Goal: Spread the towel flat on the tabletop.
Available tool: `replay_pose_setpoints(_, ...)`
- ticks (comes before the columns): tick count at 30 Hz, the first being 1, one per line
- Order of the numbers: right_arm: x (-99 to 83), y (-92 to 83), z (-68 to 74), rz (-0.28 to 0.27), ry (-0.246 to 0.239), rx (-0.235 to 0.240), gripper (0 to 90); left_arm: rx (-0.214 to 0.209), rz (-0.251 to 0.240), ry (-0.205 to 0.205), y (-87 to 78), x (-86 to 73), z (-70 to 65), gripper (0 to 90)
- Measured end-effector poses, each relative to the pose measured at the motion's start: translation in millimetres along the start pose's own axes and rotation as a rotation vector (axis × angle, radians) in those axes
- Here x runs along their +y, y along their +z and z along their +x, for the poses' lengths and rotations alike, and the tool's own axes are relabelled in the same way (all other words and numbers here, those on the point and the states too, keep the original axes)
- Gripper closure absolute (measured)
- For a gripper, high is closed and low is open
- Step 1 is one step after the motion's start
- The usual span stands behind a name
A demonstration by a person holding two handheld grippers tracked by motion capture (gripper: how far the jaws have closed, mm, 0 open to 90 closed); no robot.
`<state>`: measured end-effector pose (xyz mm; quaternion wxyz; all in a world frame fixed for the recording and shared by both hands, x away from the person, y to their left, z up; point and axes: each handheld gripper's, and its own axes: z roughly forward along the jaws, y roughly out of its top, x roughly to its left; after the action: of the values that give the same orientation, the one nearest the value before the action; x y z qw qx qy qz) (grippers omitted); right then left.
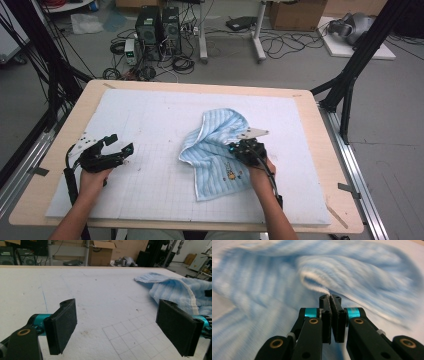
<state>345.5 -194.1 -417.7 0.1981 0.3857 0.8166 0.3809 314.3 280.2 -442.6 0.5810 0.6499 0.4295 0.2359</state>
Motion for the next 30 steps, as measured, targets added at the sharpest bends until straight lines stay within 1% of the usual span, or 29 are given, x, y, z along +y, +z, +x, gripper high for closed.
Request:
replay_pose_setpoints(1, -3.5, -4.7, -5.8, -0.002, 0.014, -0.013, 87.6, -0.001, 0.003, 0.003, 0.1, 0.0, 0.0, 17.5)
replay_pose_setpoints(2, -3.5, -4.7, -5.8, -0.002, 0.014, -0.013, 87.6, -0.001, 0.002, 0.001, 0.6, -0.1, -0.5, 17.5)
replay_pose_setpoints(3, -10.2, -12.8, -16.1, 0.009, 0.039, -0.046, 87.6, -0.001, 0.002, 0.002, 0.8, -0.2, -0.6, 17.5)
replay_pose_setpoints(4, -10.2, -12.8, -16.1, 0.009, 0.039, -0.046, 87.6, -0.001, 0.004, 0.003, 0.8, -0.2, -0.7, 17.5)
replay_pose_setpoints(5, -13.3, -16.4, -21.1, 0.01, 0.05, -0.058, 87.6, -0.002, 0.005, 0.004, 0.8, -0.2, -0.7, 17.5)
replay_pose_setpoints(6, -19.2, -23.9, -29.4, 0.021, 0.067, -0.087, 87.7, -0.002, 0.006, 0.004, 0.7, -0.2, -0.7, 17.5)
replay_pose_setpoints(7, -19.2, -23.9, -29.4, 0.021, 0.067, -0.087, 87.7, -0.001, 0.004, 0.002, 0.8, -0.2, -0.7, 17.5)
replay_pose_setpoints(8, -22.2, -27.3, -33.5, 0.028, 0.075, -0.104, 87.8, -0.002, 0.003, 0.001, 0.8, -0.3, -0.6, 17.5)
replay_pose_setpoints(9, -25.6, -30.7, -37.1, 0.039, 0.079, -0.12, 89.2, -0.002, 0.003, -0.001, 0.6, -0.2, -0.5, 17.5)
replay_pose_setpoints(10, -29.5, -34.2, -40.1, 0.058, 0.081, -0.147, 89.3, -0.003, 0.003, 0.0, 0.5, -0.3, -0.3, 17.5)
replay_pose_setpoints(12, -39.6, -39.7, -47.3, 0.105, 0.106, -0.169, 89.2, -0.004, 0.004, 0.001, 0.9, -0.4, -0.2, 17.6)
replay_pose_setpoints(13, -45.2, -42.1, -50.1, 0.121, 0.116, -0.185, 89.2, -0.005, 0.008, 0.001, 1.1, -0.6, -0.5, 17.6)
replay_pose_setpoints(14, -50.6, -45.3, -53.2, 0.125, 0.123, -0.19, 89.1, -0.006, 0.01, 0.004, 1.6, -0.7, -0.8, 17.6)
replay_pose_setpoints(17, -60.6, -56.5, -59.3, 0.058, 0.161, -0.17, 82.1, -0.015, 0.015, 0.008, 3.8, -1.0, -2.6, 17.8)
replay_pose_setpoints(20, -62.7, -62.7, -62.5, 0.003, 0.173, -0.143, 72.6, -0.039, 0.024, 0.015, 6.8, -0.6, -5.1, 19.3)
replay_pose_setpoints(21, -62.9, -64.0, -62.6, -0.015, 0.176, -0.15, 67.2, -0.045, 0.025, 0.012, 7.9, -0.3, -5.8, 19.7)
replay_pose_setpoints(23, -63.1, -65.4, -63.4, -0.039, 0.183, -0.145, 62.1, -0.062, 0.032, 0.018, 10.6, 1.0, -7.0, 20.1)
replay_pose_setpoints(25, -62.6, -66.0, -64.1, -0.055, 0.182, -0.155, 54.0, -0.084, 0.033, 0.013, 13.8, 3.7, -8.6, 20.4)
replay_pose_setpoints(26, -62.5, -66.1, -64.5, -0.063, 0.189, -0.159, 49.4, -0.095, 0.031, 0.009, 15.5, 5.3, -9.7, 20.5)
replay_pose_setpoints(27, -62.3, -66.0, -64.9, -0.07, 0.198, -0.163, 45.7, -0.105, 0.035, 0.013, 17.5, 7.2, -10.6, 20.8)
replay_pose_setpoints(28, -62.2, -65.9, -65.5, -0.078, 0.201, -0.166, 43.5, -0.119, 0.032, 0.01, 19.8, 8.6, -11.9, 21.1)
replay_pose_setpoints(29, -62.1, -65.7, -66.2, -0.082, 0.2, -0.162, 40.4, -0.138, 0.039, 0.004, 22.1, 10.0, -12.9, 21.7)
replay_pose_setpoints(30, -61.8, -65.2, -66.6, -0.085, 0.199, -0.154, 37.4, -0.146, 0.046, 0.011, 25.6, 11.5, -14.8, 21.7)
